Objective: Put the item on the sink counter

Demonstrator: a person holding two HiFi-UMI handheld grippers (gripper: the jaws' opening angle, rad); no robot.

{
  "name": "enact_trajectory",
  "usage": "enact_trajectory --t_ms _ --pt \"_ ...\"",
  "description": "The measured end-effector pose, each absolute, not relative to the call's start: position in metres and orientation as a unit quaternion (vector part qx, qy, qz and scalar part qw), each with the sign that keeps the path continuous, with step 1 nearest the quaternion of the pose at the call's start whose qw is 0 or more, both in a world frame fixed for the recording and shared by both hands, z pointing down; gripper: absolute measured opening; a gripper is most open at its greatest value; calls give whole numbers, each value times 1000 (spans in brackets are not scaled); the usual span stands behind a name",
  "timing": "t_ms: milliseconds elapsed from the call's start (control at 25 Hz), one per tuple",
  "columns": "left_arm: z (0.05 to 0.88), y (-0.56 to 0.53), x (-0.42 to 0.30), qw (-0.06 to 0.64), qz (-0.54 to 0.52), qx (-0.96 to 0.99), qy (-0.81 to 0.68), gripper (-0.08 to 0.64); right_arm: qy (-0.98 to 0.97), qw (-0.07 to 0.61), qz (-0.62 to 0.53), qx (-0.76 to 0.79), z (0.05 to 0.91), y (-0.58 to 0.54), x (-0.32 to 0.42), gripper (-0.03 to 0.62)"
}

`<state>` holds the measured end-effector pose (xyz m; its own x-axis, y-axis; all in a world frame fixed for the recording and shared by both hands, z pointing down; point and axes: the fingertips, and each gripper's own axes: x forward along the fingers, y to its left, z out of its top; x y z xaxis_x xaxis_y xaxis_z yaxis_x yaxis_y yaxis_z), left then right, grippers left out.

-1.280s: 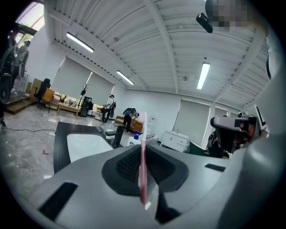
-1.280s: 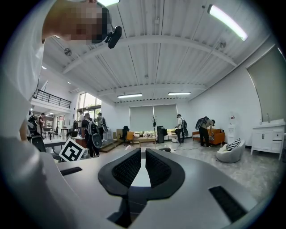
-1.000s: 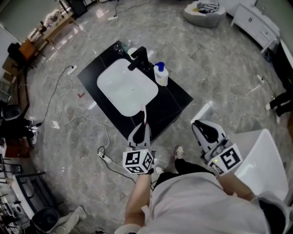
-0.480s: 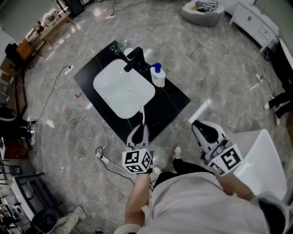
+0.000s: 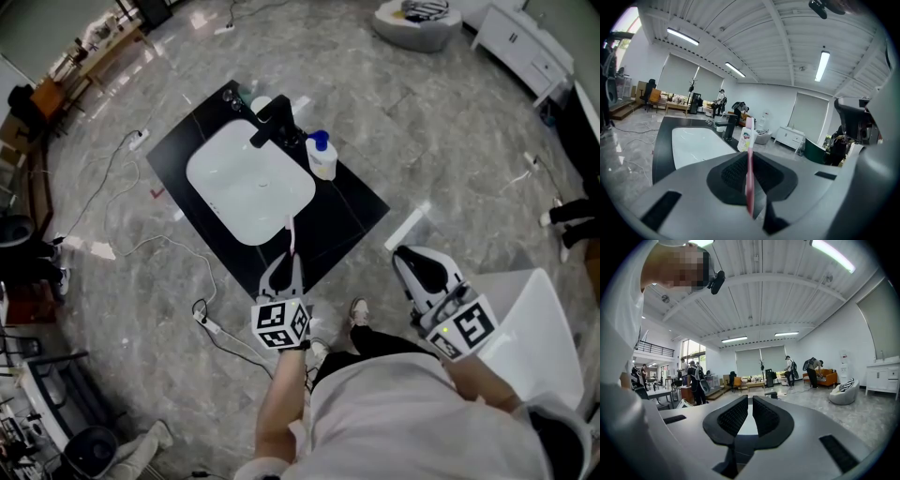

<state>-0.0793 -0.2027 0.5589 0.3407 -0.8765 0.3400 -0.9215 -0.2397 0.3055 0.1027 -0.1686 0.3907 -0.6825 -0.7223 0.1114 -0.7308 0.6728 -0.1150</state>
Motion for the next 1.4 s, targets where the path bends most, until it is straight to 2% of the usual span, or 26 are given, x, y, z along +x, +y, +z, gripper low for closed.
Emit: enact_trajectory --t_ms 560,1400 --pt "599 -221 -82 246 97 776 -572 35 -909 34 80 408 395 -179 111 52" --pt "667 -242 -80 321 147 743 -568 35 -906 40 92 411 405 -178 108 52"
